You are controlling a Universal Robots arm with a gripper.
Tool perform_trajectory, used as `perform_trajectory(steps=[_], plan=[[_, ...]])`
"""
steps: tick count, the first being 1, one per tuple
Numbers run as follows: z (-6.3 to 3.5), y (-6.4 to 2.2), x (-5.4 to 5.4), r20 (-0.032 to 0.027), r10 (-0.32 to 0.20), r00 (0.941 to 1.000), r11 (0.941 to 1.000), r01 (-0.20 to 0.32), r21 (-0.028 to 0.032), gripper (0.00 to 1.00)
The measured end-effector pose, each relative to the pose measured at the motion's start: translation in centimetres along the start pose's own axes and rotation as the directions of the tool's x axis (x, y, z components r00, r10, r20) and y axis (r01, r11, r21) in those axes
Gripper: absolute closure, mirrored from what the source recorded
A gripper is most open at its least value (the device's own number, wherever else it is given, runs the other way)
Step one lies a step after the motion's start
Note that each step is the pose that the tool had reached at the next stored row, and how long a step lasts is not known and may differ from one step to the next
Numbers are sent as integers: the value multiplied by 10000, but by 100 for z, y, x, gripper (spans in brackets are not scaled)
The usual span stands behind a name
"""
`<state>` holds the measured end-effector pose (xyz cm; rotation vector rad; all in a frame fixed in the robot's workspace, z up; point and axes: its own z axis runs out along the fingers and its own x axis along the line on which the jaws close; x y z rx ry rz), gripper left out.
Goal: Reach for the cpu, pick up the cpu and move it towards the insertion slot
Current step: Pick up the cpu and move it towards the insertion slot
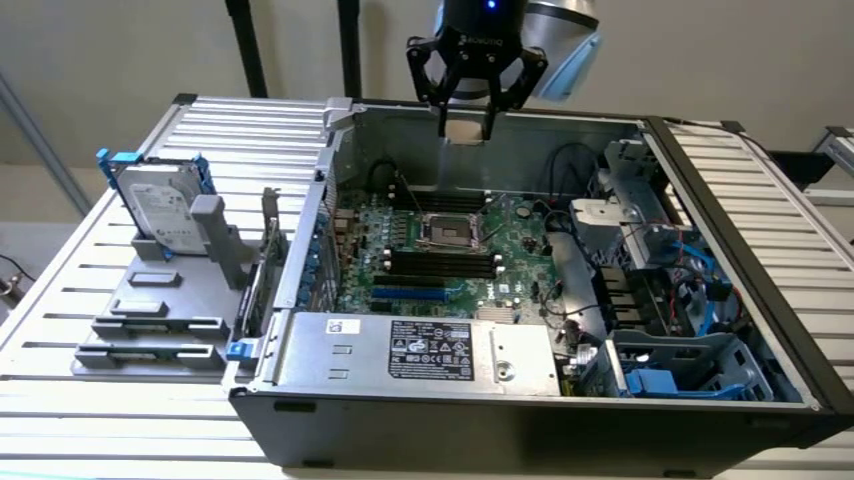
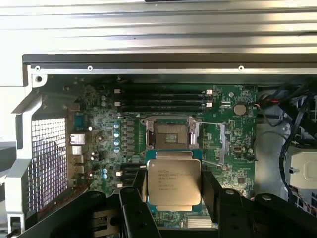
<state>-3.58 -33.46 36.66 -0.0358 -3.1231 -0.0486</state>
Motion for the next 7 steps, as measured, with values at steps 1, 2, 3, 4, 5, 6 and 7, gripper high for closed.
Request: perform_trajectory(steps=[1,2,3,4,5,6,7], plan=[[0,0,0,1,2,10000,10000,-2,1,46],[0,0,0,0,3,10000,10000,-3,1,46],[0,0,1,0,5,10000,10000,-5,1,46],[0,0,0,0,5,10000,10000,-5,1,46],[0,0,0,0,5,10000,10000,-5,1,46],[0,0,0,0,5,10000,10000,-5,1,46],[0,0,0,0,5,10000,10000,-5,1,46]])
